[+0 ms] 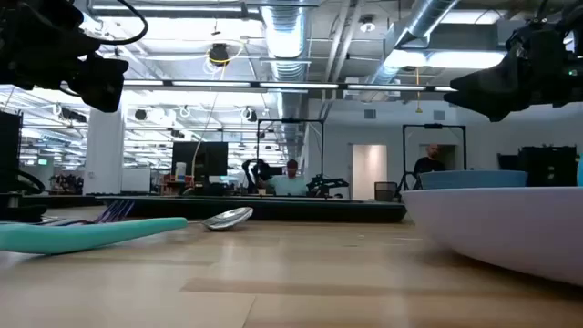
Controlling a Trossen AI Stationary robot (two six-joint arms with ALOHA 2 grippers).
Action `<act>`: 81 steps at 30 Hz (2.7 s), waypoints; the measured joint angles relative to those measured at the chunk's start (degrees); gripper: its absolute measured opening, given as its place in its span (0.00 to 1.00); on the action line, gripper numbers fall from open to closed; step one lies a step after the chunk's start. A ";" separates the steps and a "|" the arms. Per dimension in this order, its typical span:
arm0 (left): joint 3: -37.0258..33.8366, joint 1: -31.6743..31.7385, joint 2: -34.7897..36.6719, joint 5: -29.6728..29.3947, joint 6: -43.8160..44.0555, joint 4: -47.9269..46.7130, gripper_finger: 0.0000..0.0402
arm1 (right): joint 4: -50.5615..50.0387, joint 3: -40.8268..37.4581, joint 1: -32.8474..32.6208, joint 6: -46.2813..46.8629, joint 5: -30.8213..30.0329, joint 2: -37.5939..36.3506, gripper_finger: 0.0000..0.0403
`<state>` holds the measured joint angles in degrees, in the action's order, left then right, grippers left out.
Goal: Set up tray
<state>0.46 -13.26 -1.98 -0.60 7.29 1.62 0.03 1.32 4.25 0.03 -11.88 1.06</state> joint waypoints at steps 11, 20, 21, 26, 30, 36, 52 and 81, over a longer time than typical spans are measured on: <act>0.01 0.00 -0.01 -0.01 0.01 -0.01 0.43 | 0.00 -0.02 0.01 0.00 0.00 0.00 0.59; 0.01 0.00 -0.02 0.00 0.02 -0.01 0.43 | 0.00 0.00 0.00 0.00 0.00 0.00 0.59; -0.01 0.02 -0.02 0.00 0.00 -0.01 0.43 | -0.01 -0.01 0.01 0.00 0.00 0.02 0.59; -0.01 0.01 -0.01 -0.01 0.02 -0.01 0.43 | 0.00 -0.02 0.00 0.00 0.00 0.02 0.59; -0.01 0.00 -0.02 0.00 0.02 0.01 0.43 | -0.01 -0.02 0.01 0.00 0.00 0.01 0.59; 0.01 0.01 -0.02 -0.01 0.01 -0.01 0.43 | 0.00 -0.02 0.02 -0.02 0.00 0.02 0.59; 0.28 0.00 0.00 0.34 16.89 0.03 0.43 | -0.01 0.00 0.01 0.00 0.00 0.02 0.59; 0.82 0.01 0.00 -36.51 66.99 1.61 0.43 | 13.63 -0.13 -0.37 53.68 -17.09 0.02 0.59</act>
<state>1.28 -13.25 -1.98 -37.11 74.28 3.22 13.66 1.19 3.88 53.71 -28.97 1.08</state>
